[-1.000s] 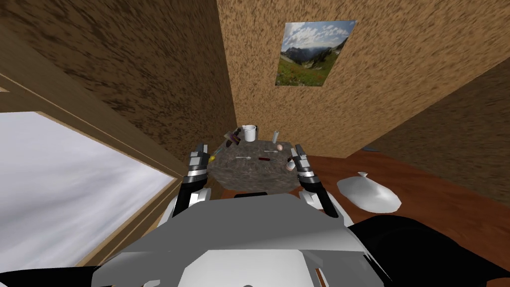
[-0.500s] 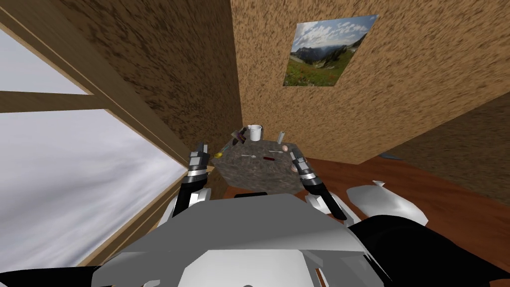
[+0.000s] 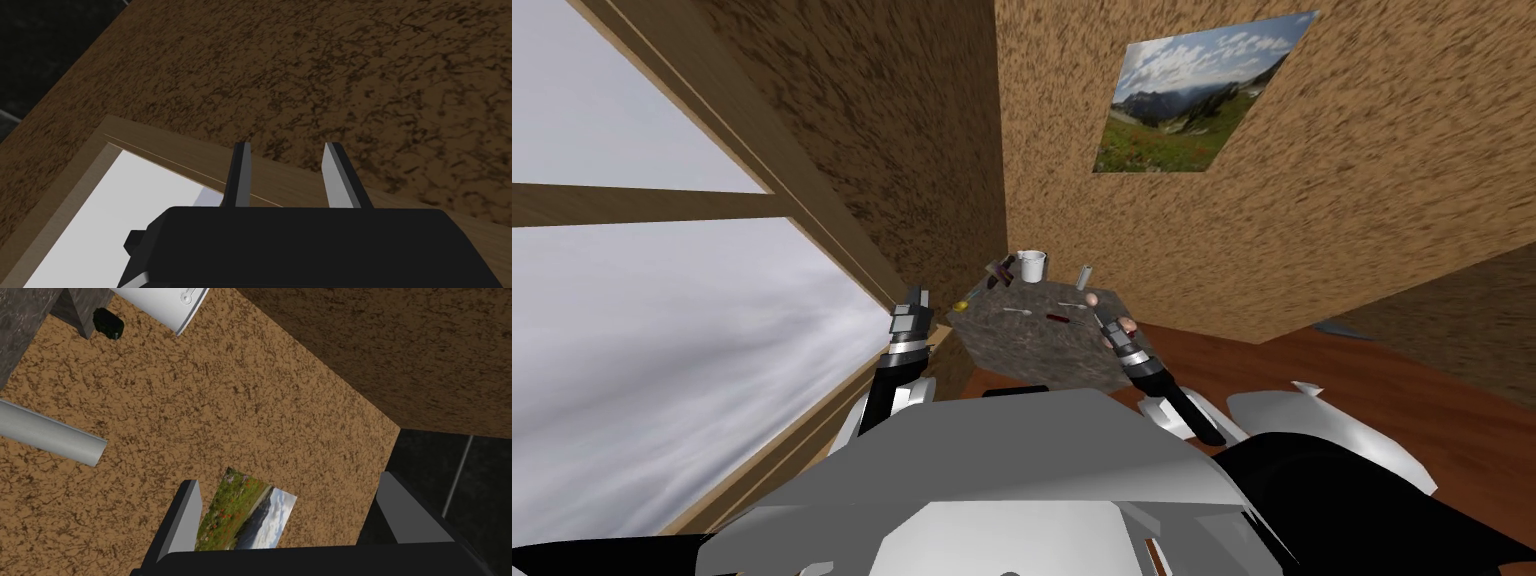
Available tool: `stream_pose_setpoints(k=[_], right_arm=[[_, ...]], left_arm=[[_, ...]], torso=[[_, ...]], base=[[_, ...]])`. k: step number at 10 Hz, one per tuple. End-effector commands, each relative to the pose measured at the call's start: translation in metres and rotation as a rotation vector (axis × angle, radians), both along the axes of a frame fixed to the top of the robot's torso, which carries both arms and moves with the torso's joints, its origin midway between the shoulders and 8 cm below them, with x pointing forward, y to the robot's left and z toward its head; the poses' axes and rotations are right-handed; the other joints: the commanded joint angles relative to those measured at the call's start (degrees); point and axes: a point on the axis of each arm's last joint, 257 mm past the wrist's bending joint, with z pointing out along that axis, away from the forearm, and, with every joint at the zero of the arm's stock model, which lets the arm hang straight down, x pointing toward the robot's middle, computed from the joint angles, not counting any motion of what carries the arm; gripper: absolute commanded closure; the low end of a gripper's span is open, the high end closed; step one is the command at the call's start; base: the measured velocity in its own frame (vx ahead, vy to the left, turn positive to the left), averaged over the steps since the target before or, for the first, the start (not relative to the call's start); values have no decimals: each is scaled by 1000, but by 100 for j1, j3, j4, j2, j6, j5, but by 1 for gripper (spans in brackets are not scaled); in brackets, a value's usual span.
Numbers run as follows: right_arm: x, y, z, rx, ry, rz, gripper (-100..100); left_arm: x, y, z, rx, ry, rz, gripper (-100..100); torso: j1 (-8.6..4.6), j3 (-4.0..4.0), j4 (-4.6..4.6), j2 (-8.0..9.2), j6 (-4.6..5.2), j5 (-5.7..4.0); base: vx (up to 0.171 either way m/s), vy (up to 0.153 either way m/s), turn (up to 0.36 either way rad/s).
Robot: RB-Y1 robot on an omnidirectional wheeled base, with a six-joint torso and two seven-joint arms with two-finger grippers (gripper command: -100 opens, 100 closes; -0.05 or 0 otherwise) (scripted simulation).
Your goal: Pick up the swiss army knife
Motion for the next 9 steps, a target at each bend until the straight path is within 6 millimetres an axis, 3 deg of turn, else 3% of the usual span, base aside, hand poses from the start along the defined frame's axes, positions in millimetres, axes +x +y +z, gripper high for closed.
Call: stream_pose_setpoints(k=[1,2,3,5,6,8,9], right_arm=[[-3,-9,-22,-54,66,-3,-100],[-3,-6,-22,-75,73,16,-100],[-8,-17,-41,-113,133,2,-100],[-7,-14,-42,-149,143,34,-100],[-12,-25,-61,-194,205,28,-100],[-12,-22,-61,-221,212,52,-100],[-18,-34,-79,-265,272,47,-100]], left_arm=[[0,0,0,0,0,0,0],[0,0,0,0,0,0,0],[0,0,0,0,0,0,0],[0,0,0,0,0,0,0],[0,0,0,0,0,0,0],[0,0,0,0,0,0,0],[0,0,0,0,0,0,0]], torso=[[0,0,0,0,0,0],[1,1,0,2,-5,0],[0,2,0,3,-1,1],[0,4,2,7,1,0],[-1,0,0,0,1,0],[0,0,0,1,0,0],[-1,-1,0,-1,2,0]], base=[[-31,11,216],[-35,6,152],[-54,15,279],[-27,3,37],[-24,12,251],[-23,4,59],[-30,13,230]])
